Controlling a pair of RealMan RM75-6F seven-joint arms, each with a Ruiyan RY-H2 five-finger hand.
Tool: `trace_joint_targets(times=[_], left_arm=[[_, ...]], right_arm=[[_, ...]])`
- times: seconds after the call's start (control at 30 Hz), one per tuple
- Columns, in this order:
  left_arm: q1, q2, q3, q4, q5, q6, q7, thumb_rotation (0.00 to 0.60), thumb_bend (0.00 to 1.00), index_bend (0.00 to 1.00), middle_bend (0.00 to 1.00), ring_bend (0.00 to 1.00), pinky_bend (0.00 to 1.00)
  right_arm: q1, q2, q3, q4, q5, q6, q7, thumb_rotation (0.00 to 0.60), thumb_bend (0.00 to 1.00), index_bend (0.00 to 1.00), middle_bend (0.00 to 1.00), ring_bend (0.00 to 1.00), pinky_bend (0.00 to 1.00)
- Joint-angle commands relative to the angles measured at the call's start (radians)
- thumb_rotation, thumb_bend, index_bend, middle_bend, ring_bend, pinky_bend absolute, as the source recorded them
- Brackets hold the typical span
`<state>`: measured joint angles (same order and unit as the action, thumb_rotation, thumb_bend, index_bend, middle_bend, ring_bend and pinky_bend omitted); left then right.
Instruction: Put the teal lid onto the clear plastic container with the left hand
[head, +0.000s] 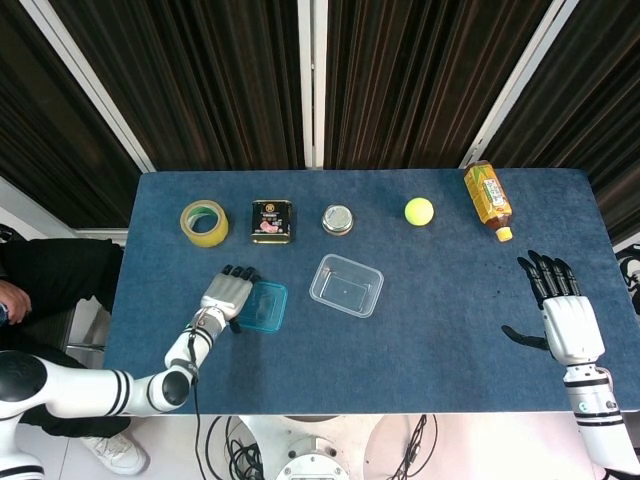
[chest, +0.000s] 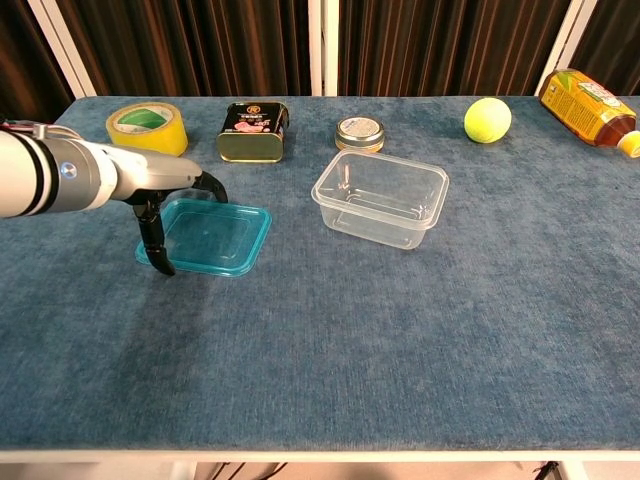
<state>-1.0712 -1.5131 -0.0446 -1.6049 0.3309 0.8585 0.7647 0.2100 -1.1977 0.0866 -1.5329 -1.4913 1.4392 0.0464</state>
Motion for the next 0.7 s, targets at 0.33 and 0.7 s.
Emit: trace_joint_targets(times=[0.33,0.7], left_arm=[[0.016,-0.002,0.014,0.022,0.122,-0.007,-0.070,0.600,0.13,0.34,0.32,0.19,0.12],[0.065,0.124,-0.002,-0.076,0.305,-0.001,-0.189,0.600,0.15,0.37,0.36,0.22,0.14]], right_arm=[[-0.011,-0.011,0.001,0.015,-0.008,0.010,0.021,0.600,0.00,0.00,0.00,0.00,0.00],[-0.022,-0.012,0.007,0.019,-0.012,0.026,0.034,0.600,0.00,0.00,0.00,0.00,0.00]])
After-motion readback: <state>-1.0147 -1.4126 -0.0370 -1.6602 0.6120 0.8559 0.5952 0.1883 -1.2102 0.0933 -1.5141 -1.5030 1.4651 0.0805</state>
